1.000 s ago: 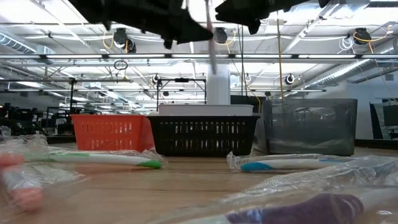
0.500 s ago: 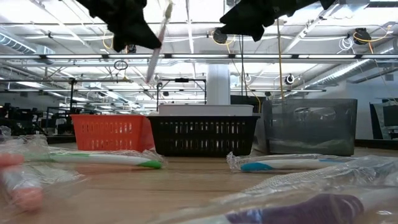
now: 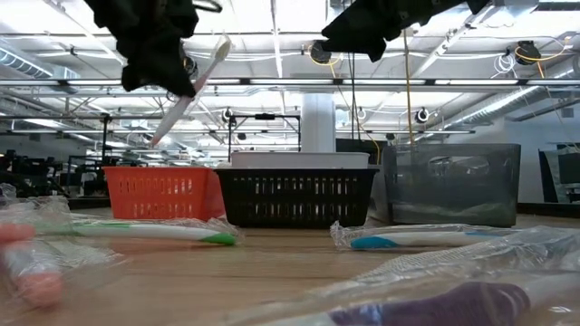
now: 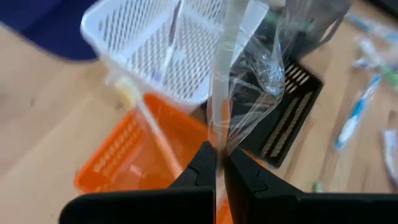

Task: Pick & Place Toothbrushes
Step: Put the orange toothbrush into the orange basket

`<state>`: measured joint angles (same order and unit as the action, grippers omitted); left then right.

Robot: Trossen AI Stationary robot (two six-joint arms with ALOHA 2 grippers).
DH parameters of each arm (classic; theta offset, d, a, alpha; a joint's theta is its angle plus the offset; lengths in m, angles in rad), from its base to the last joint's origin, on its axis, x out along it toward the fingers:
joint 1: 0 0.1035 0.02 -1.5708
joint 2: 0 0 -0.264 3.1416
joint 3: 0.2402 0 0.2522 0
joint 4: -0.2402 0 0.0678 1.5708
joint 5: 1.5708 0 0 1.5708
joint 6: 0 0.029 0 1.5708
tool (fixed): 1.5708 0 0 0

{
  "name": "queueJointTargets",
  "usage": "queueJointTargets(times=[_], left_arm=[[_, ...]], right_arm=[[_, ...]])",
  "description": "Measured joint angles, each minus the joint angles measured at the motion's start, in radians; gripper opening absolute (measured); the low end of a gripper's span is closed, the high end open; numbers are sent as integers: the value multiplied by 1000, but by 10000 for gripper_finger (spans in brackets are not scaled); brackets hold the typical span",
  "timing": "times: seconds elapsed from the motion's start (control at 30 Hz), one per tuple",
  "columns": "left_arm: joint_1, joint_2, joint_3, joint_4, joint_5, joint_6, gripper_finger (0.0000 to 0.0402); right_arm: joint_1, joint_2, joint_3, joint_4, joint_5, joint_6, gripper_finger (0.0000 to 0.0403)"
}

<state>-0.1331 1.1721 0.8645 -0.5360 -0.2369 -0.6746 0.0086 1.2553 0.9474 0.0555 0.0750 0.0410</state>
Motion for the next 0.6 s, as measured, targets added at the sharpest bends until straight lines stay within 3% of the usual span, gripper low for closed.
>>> queueJointTargets(times=[0.43,0.6], left_arm=[[-6,0,-127,73,0,-201,5],[-6,0,-150,75,0,-248,29]], right_arm=[[0,0,0,-5,1,-12,163],[0,0,1,-13,1,-12,166]])
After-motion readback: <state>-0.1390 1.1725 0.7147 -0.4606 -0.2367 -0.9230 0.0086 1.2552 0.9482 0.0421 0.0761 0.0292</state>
